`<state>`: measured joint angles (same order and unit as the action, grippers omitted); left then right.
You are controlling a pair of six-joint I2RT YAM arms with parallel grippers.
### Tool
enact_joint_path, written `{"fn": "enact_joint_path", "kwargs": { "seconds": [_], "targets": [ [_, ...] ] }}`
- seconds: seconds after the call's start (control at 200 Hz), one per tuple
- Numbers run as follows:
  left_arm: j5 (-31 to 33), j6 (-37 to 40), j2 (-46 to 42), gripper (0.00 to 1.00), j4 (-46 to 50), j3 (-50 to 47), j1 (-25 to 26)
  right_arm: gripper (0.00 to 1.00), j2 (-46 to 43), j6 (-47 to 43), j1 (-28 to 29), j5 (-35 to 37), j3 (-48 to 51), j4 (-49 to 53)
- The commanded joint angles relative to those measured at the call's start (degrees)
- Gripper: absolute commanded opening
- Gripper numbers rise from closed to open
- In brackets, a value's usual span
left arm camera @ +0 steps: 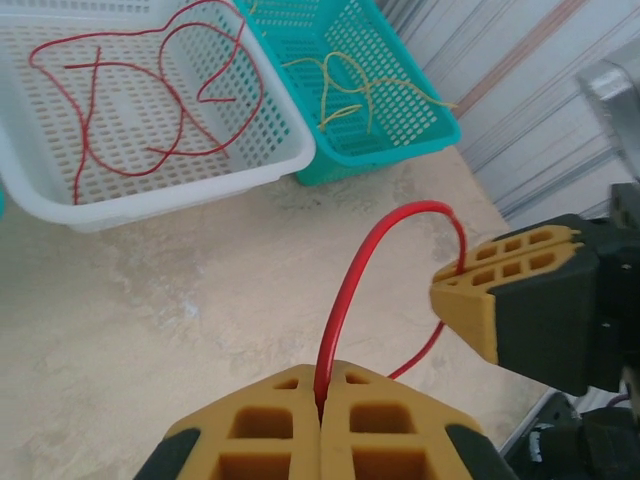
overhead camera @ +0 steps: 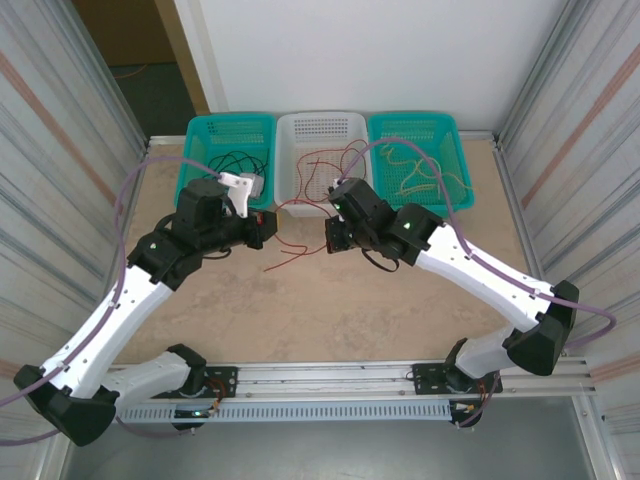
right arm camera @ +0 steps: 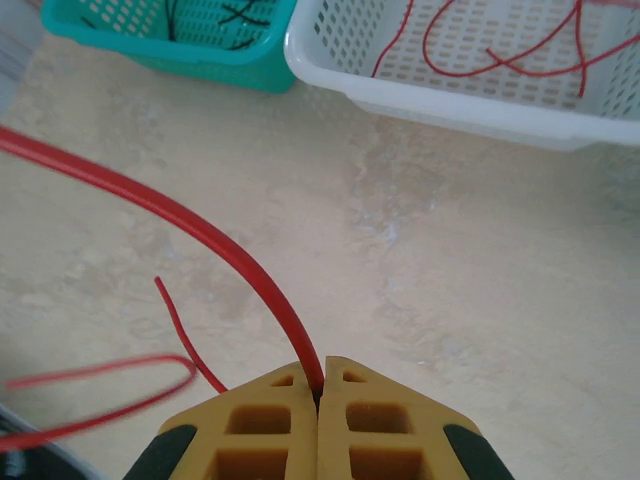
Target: Untangle the cables
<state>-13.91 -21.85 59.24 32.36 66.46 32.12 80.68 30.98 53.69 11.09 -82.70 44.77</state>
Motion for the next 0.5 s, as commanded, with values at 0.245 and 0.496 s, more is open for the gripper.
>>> {"fn": "enact_joint_path", "kwargs": {
  "seconds": [0.245, 0.496],
  "targets": [
    [7.8, 4.4, 2.0, 0.0, 6.2, 7.2, 0.2, 0.0, -0.2, -21.4, 11.9, 9.4, 2.9, 5.7],
    [8.5, 4.2, 2.7, 0.0, 6.5, 7.1, 0.2, 0.0, -1.0, -17.7, 10.2, 7.1, 2.9, 3.3]
  ]
}}
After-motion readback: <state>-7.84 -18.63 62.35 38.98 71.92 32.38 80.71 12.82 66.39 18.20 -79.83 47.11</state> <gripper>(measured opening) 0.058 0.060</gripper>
